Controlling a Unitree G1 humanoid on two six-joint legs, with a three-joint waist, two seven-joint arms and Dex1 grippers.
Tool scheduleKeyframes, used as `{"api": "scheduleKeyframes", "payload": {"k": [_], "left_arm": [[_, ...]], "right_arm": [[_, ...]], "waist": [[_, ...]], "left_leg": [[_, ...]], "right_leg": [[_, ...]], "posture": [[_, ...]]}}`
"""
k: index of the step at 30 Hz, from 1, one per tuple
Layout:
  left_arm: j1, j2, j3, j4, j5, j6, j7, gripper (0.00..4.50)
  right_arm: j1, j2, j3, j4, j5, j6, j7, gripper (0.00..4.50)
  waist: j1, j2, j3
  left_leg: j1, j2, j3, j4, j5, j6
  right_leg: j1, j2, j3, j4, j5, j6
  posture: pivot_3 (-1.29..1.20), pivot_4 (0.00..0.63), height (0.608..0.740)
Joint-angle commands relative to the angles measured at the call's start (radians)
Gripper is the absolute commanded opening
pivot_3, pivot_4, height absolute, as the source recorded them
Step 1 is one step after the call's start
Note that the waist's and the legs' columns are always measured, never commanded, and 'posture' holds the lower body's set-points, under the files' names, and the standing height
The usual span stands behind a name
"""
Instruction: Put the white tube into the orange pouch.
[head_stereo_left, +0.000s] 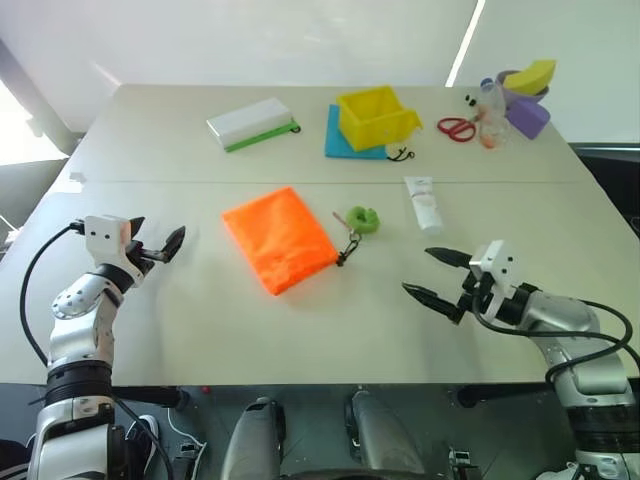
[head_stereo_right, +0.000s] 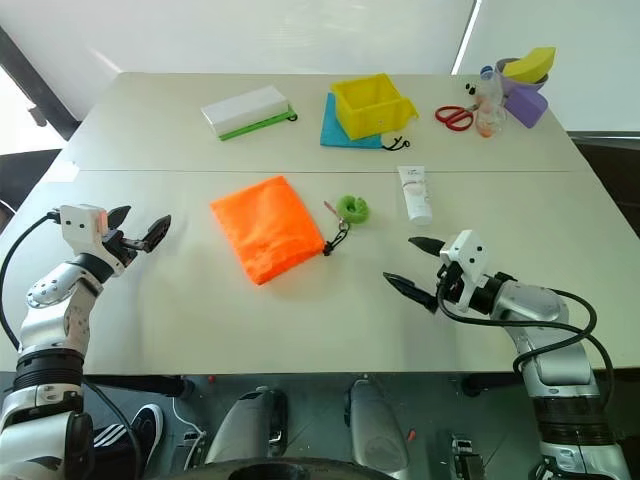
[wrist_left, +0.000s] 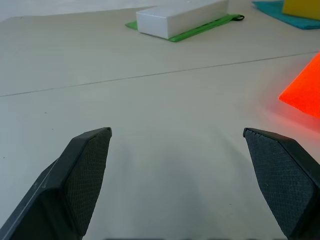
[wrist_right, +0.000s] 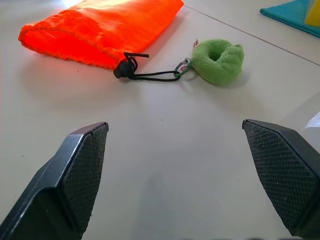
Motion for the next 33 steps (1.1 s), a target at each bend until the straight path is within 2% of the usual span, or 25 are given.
{"api": "scheduleKeyframes", "payload": {"k": [1,22,29,33], "left_arm": [[-0.008,0.003,0.021,-0.01,-0.011,-0.035,-0.003,4.5],[0.023,-0.014,-0.028,-0.166,-0.038,0.025,-0.113,4.5],[0.053,0.003,-0.176,-0.427,-0.084,0.122,-0.279,4.5],[0.079,0.034,-0.293,-0.598,-0.097,0.2,-0.375,4.5]], "right_arm": [[-0.015,0.006,-0.009,-0.019,-0.008,-0.026,-0.018,4.48],[-0.046,0.015,-0.011,0.037,-0.043,-0.054,-0.053,4.48],[-0.097,0.031,-0.065,0.069,0.047,0.032,-0.071,4.48],[-0.098,0.029,-0.036,0.04,0.019,0.025,-0.083,4.48]], "waist": [[0.0,0.0,0.0],[0.001,0.0,0.0],[0.002,0.0,0.0],[0.001,0.0,0.0]], "left_leg": [[0.0,0.0,0.0,0.0,0.0,0.0],[0.0,0.0,0.0,0.0,0.0,0.0],[0.0,0.0,0.0,0.0,0.0,0.0],[0.0,0.0,0.0,0.0,0.0,0.0]], "right_leg": [[0.0,0.0,0.0,0.0,0.0,0.0],[0.0,0.0,0.0,0.0,0.0,0.0],[0.0,-0.001,0.0,0.0,0.0,0.0],[0.0,0.0,0.0,0.0,-0.001,-0.002]], "posture": [[0.0,0.15,0.74],[0.0,0.15,0.74],[0.0,0.15,0.74],[0.0,0.15,0.74]]}}
